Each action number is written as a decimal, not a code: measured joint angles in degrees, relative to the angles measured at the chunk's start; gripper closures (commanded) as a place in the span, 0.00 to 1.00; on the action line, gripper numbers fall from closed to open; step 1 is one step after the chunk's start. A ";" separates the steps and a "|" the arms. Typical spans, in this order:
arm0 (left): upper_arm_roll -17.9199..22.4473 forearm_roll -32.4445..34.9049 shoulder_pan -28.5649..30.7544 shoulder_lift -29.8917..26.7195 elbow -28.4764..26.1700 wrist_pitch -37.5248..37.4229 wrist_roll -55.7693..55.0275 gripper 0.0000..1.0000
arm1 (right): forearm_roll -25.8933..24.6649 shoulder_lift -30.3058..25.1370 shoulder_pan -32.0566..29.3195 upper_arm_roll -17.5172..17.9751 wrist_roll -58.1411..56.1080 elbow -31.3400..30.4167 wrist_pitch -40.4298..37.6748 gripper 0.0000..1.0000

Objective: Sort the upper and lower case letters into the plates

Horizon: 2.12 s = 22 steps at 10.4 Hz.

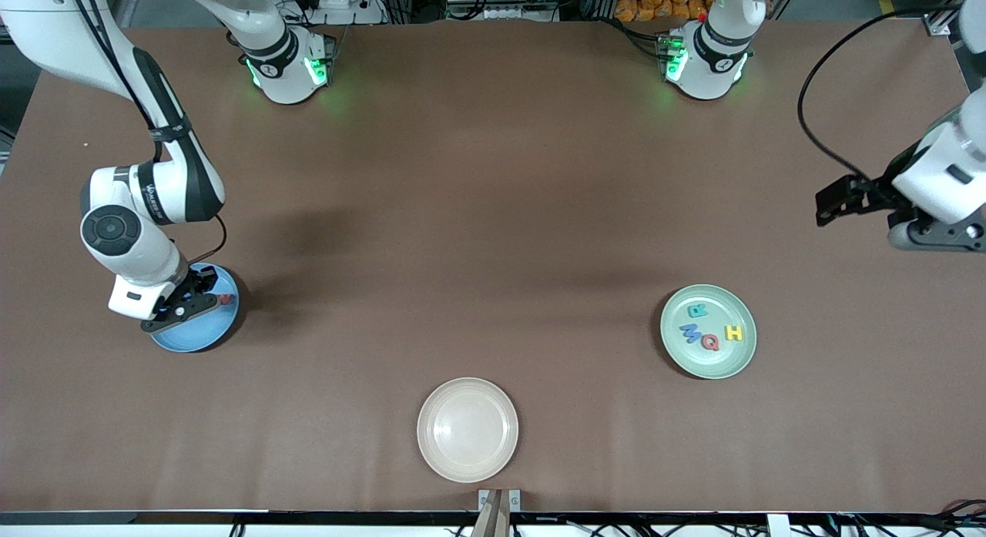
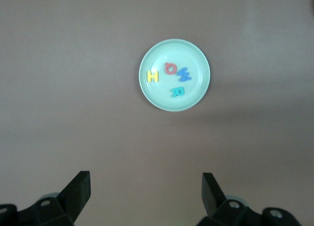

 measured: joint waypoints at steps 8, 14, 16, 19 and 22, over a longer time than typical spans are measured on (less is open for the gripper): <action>4.11 -0.05 -1.37 -2.03 0.12 -2.13 1.84 0.00 | 21.08 -11.39 1.78 0.87 0.15 2.30 -16.13 0.00; 6.27 0.48 -2.97 -2.19 0.14 -2.13 1.84 0.00 | 25.49 -15.20 6.75 0.78 5.38 20.78 -40.19 0.00; 6.62 0.48 -2.98 -2.19 0.15 -2.13 1.84 0.00 | 25.51 -15.95 7.69 0.78 9.22 26.30 -43.39 0.00; 7.26 0.48 -3.01 -2.20 0.19 -2.12 1.84 0.00 | 25.47 -19.19 8.78 0.99 15.49 28.37 -45.49 0.00; 7.50 0.48 -3.40 -2.20 0.21 -2.12 1.98 0.00 | 24.89 -21.69 8.79 0.86 17.37 28.97 -49.51 0.00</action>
